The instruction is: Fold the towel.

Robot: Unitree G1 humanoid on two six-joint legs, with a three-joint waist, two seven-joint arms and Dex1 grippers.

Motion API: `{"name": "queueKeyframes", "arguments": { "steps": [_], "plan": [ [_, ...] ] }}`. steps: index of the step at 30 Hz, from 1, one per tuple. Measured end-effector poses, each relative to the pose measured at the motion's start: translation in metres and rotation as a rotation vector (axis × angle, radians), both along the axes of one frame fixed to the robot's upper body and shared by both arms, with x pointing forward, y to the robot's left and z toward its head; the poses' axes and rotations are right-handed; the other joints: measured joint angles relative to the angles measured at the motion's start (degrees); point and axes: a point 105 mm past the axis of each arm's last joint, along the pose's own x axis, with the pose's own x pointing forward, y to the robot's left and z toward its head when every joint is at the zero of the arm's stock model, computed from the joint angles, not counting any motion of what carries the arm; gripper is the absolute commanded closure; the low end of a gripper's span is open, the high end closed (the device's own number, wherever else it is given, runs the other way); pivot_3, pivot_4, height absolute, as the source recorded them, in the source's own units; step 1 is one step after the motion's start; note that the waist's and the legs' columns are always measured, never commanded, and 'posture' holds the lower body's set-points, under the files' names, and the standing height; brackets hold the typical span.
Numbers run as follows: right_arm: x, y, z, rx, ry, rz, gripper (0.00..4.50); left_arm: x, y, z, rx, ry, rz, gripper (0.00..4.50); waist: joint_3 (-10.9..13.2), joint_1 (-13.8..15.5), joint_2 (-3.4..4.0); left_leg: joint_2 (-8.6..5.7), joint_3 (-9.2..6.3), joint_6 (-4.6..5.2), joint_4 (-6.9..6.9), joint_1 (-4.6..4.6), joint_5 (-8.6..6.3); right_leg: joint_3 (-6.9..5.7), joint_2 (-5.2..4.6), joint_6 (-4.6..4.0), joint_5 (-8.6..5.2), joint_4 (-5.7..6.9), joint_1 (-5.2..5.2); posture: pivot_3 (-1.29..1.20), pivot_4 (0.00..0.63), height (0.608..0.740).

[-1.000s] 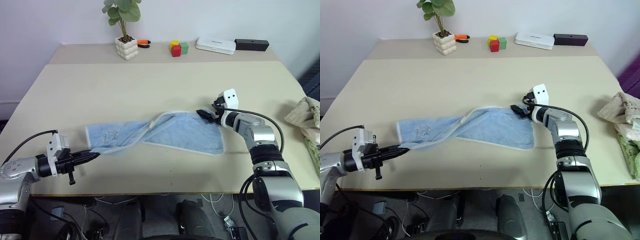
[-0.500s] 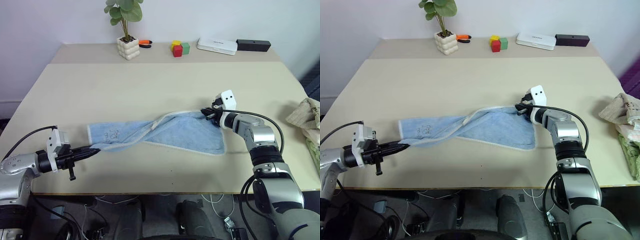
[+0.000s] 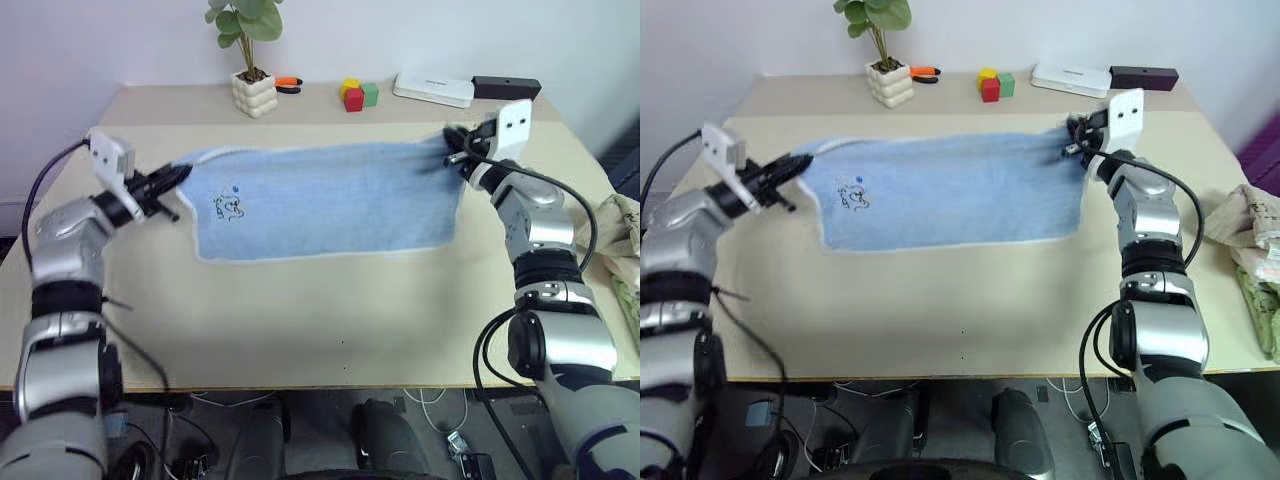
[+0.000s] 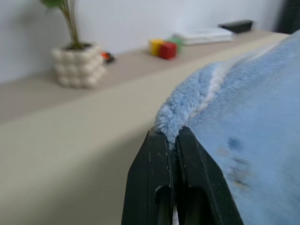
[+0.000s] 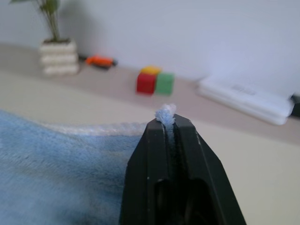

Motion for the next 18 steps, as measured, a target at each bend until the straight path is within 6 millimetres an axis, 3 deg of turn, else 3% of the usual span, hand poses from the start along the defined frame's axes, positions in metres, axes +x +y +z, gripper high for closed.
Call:
{"name": "queueKeyframes", "arguments": {
  "steps": [3, 5, 7, 9, 12, 15, 18],
  "plan": [
    [0.004, 0.012, 0.048, 0.011, -0.151, -0.004, 4.42, 0.021, -0.01, 0.04, -0.01, -0.107, 0.089, 4.5, 0.1, -0.36, -0.07, 0.01, -0.01, -0.06, 0.04, -0.61, 0.04, 0.01, 0.01, 0.05, 0.08, 0.04, -0.56, 0.0, 0.15, 0.74],
    [-0.001, 0.015, 0.076, 0.027, -0.252, 0.004, 4.42, 0.023, -0.009, 0.073, 0.004, -0.206, 0.131, 4.5, 0.1, -0.6, -0.1, 0.01, 0.01, -0.12, 0.0, -0.82, 0.08, 0.01, -0.01, 0.08, 0.09, -0.02, -0.76, 0.0, 0.15, 0.74],
    [-0.006, 0.009, 0.084, 0.072, -0.306, 0.012, 4.42, 0.018, -0.001, 0.103, 0.026, -0.301, 0.174, 4.5, 0.1, -0.82, -0.11, 0.0, 0.1, -0.3, -0.13, -0.82, 0.18, 0.0, -0.06, 0.09, 0.08, -0.08, -0.74, 0.0, 0.15, 0.74],
    [-0.013, 0.002, 0.073, 0.067, -0.316, 0.027, 4.42, 0.011, 0.005, 0.114, 0.062, -0.35, 0.17, 4.5, 0.1, -1.02, -0.1, 0.0, 0.27, -0.35, -0.15, -0.81, 0.21, -0.02, -0.12, 0.15, 0.04, -0.09, -0.69, 0.0, 0.15, 0.74],
    [-0.031, -0.005, 0.029, 0.031, -0.286, 0.062, 4.42, 0.005, 0.004, 0.093, 0.103, -0.298, 0.064, 4.5, 0.12, -1.01, -0.08, 0.01, 0.45, -0.36, -0.16, -0.83, 0.21, -0.05, -0.21, 0.22, 0.0, -0.09, -0.7, 0.0, 0.15, 0.74],
    [-0.056, -0.002, -0.007, 0.019, -0.247, 0.095, 4.42, -0.005, 0.01, 0.046, 0.105, -0.187, -0.038, 4.5, 0.15, -1.35, -0.04, 0.02, 0.49, -0.33, -0.08, -0.8, 0.2, -0.02, -0.24, 0.22, 0.0, -0.05, -0.75, 0.0, 0.15, 0.74],
    [-0.08, 0.003, -0.029, 0.016, -0.205, 0.142, 4.42, -0.019, 0.018, -0.001, 0.091, -0.062, -0.112, 4.5, 0.18, -1.58, -0.06, 0.08, 0.47, -0.37, 0.04, -0.72, 0.22, -0.02, -0.17, 0.14, 0.05, 0.18, -0.77, 0.0, 0.15, 0.74]
  ]
}}
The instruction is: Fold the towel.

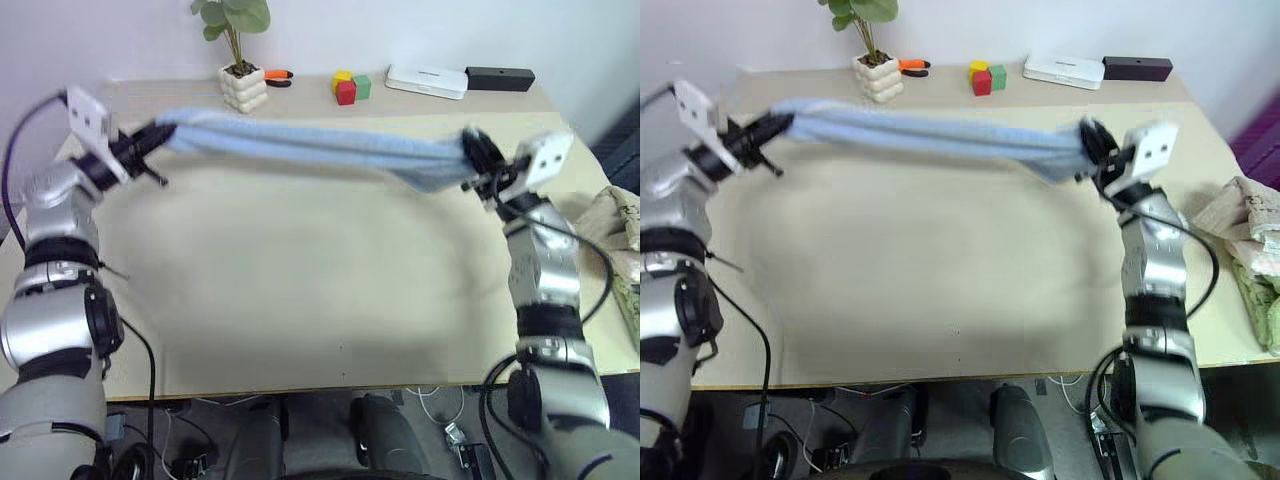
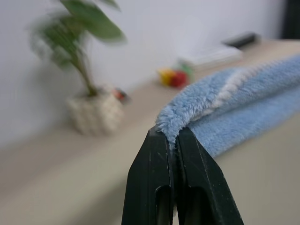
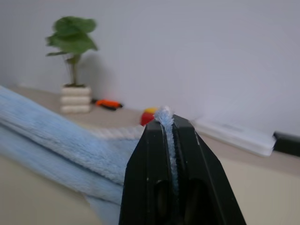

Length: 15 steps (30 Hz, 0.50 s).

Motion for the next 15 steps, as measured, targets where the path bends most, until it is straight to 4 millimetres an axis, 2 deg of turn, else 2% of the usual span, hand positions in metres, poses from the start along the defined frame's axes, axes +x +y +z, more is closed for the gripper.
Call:
{"name": "queueKeyframes", "arguments": {
  "steps": [3, 6, 9, 12, 15],
  "plan": [
    [-0.023, 0.016, -0.01, -0.042, 0.022, 0.085, 4.42, -0.016, 0.012, -0.022, 0.005, 0.06, -0.034, 4.5, -0.01, 0.17, -0.02, 0.02, -0.08, -0.01, 0.05, 0.07, 0.01, -0.01, 0.05, -0.01, 0.04, 0.04, 0.1, 0.0, 0.15, 0.74],
    [-0.044, 0.023, -0.027, -0.116, 0.095, 0.169, 4.42, -0.034, 0.02, -0.028, 0.029, 0.09, -0.089, 4.5, -0.02, 0.7, -0.03, 0.01, -0.09, -0.01, 0.09, 0.05, 0.01, -0.01, 0.03, 0.0, 0.05, -0.03, 0.2, 0.0, 0.15, 0.74],
    [-0.065, 0.021, -0.038, -0.198, 0.171, 0.243, 4.42, -0.052, 0.024, -0.04, 0.05, 0.152, -0.163, 4.5, -0.02, 1.44, -0.04, -0.02, -0.08, 0.0, 0.11, 0.06, 0.0, -0.01, -0.03, 0.04, 0.08, -0.09, 0.24, 0.0, 0.15, 0.74],
    [-0.088, 0.023, -0.039, -0.287, 0.2, 0.332, 4.42, -0.07, 0.024, -0.05, 0.044, 0.231, -0.242, 4.5, -0.03, 1.86, -0.06, 0.01, -0.11, 0.0, 0.13, 0.1, 0.0, -0.03, 0.0, 0.04, 0.08, -0.1, 0.29, 0.0, 0.15, 0.74],
    [-0.102, 0.014, -0.043, -0.333, 0.237, 0.367, 4.42, -0.089, 0.031, -0.057, 0.04, 0.316, -0.287, 4.5, -0.04, 1.94, -0.07, 0.01, -0.1, 0.0, 0.11, 0.29, 0.0, -0.03, -0.01, 0.02, 0.07, -0.18, 0.5, 0.0, 0.15, 0.74]
  ]
}}
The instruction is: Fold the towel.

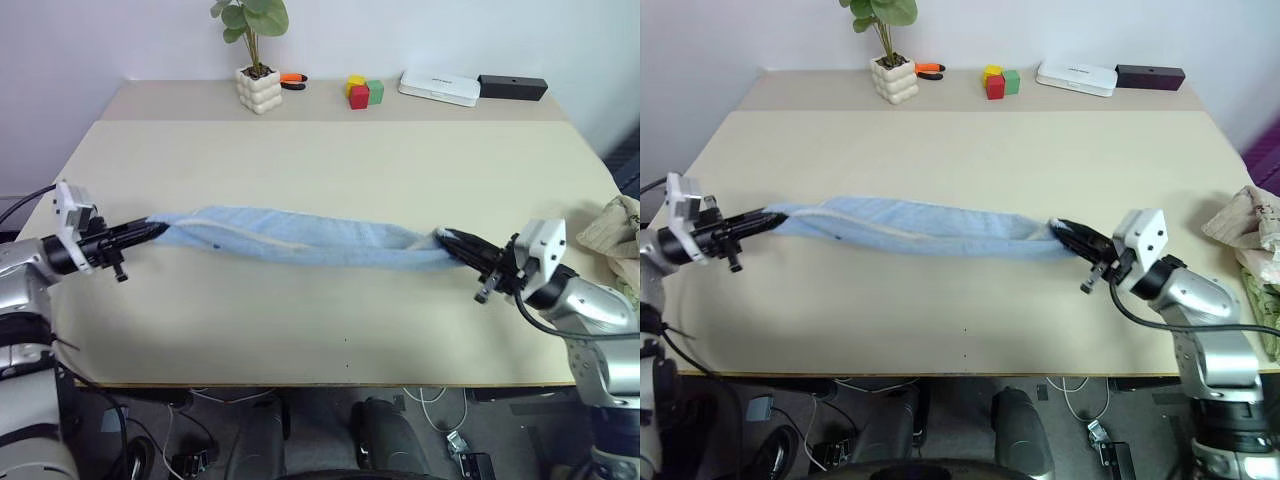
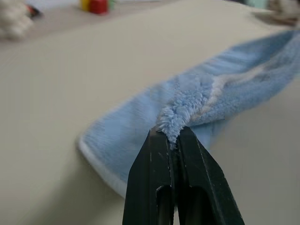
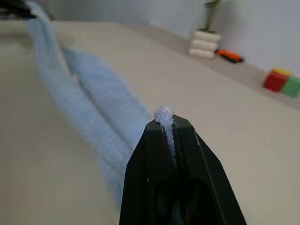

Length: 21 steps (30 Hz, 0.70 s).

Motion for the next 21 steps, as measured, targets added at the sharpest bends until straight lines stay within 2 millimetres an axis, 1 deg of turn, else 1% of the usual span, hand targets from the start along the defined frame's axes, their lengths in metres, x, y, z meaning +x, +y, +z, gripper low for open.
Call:
{"name": "queueKeyframes", "arguments": {
  "steps": [2, 7, 11, 15, 17, 21],
  "plan": [
    [-0.005, -0.005, -0.002, -0.006, 0.015, -0.001, 4.42, -0.013, 0.002, -0.006, -0.01, 0.063, -0.029, 4.5, 0.0, 0.0, 0.0, 0.01, 0.0, 0.0, -0.02, 0.08, 0.0, 0.01, -0.01, -0.01, -0.01, -0.01, 0.07, 0.0, 0.15, 0.74],
    [-0.012, -0.009, -0.007, -0.013, 0.035, 0.004, 4.42, -0.037, -0.002, -0.015, -0.041, 0.174, -0.077, 4.5, 0.0, 0.01, 0.0, 0.04, 0.0, 0.0, -0.01, 0.11, 0.0, 0.01, -0.02, -0.03, -0.02, -0.02, 0.1, 0.0, 0.15, 0.74],
    [-0.003, -0.014, -0.005, -0.022, 0.005, -0.026, 4.42, -0.032, -0.001, -0.009, -0.048, 0.14, -0.035, 4.5, -0.01, 0.23, -0.02, 0.04, -0.01, 0.0, 0.07, 0.13, 0.0, -0.01, -0.02, -0.05, -0.02, -0.02, 0.16, 0.0, 0.15, 0.74],
    [0.015, -0.021, -0.002, 0.012, -0.043, -0.118, 4.42, -0.01, -0.011, 0.002, -0.059, 0.021, 0.006, 4.5, -0.03, 0.36, -0.05, 0.02, -0.01, 0.0, 0.09, 0.15, 0.0, -0.02, -0.02, -0.01, -0.01, -0.02, 0.21, 0.0, 0.15, 0.74],
    [0.02, -0.025, -0.003, 0.026, -0.052, -0.155, 4.42, -0.003, -0.015, 0.002, -0.054, -0.004, 0.013, 4.5, -0.03, 0.18, -0.05, 0.01, -0.01, 0.0, 0.07, 0.14, 0.0, -0.01, -0.02, 0.0, 0.0, -0.02, 0.19, 0.0, 0.15, 0.74],
    [0.024, -0.027, -0.013, 0.044, -0.043, -0.218, 4.42, 0.004, -0.022, -0.005, -0.048, 0.007, 0.019, 4.5, -0.03, 0.04, -0.05, 0.01, -0.01, 0.01, 0.0, 0.14, -0.01, -0.02, 0.0, 0.0, 0.0, 0.0, 0.15, 0.0, 0.15, 0.74]
  ]
}}
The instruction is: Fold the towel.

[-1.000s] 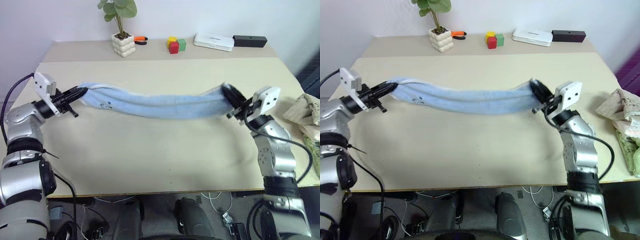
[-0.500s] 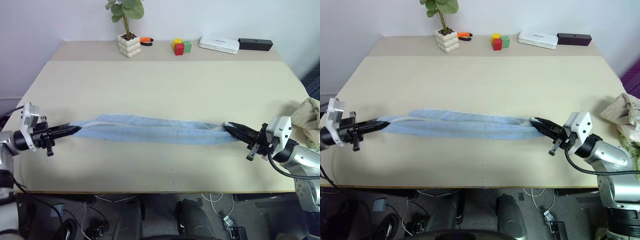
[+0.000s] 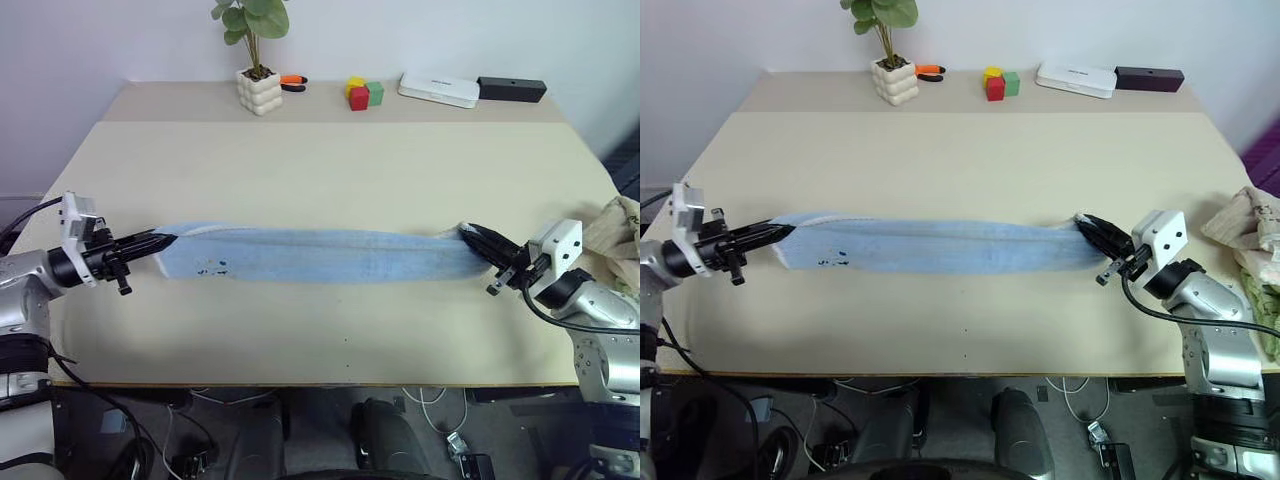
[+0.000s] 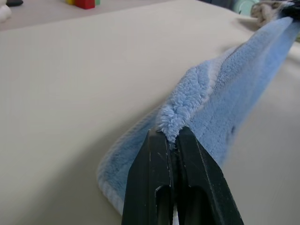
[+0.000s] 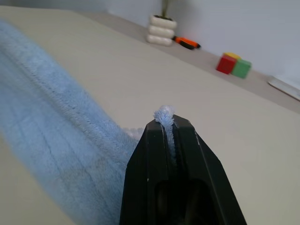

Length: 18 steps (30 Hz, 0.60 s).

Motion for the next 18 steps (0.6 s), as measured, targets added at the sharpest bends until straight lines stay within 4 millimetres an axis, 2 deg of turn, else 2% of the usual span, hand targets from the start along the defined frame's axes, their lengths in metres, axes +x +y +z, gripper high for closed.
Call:
{"name": "queueKeyframes", "arguments": {
  "steps": [8, 18],
  "plan": [
    [0.005, 0.003, -0.01, 0.056, -0.011, -0.084, 4.42, 0.012, -0.002, -0.01, 0.015, 0.02, 0.046, 4.5, 0.0, 0.07, 0.0, 0.0, 0.0, 0.0, 0.03, 0.02, 0.0, 0.0, 0.0, 0.0, 0.0, 0.01, 0.03, 0.0, 0.15, 0.74],
    [0.011, 0.009, -0.021, 0.046, -0.007, -0.108, 4.42, 0.017, -0.002, -0.031, 0.008, 0.08, 0.098, 4.5, 0.0, 0.08, 0.0, -0.01, 0.0, 0.0, 0.04, 0.03, 0.0, 0.0, 0.0, 0.01, 0.0, 0.01, 0.05, 0.0, 0.15, 0.74]
  ]
}}
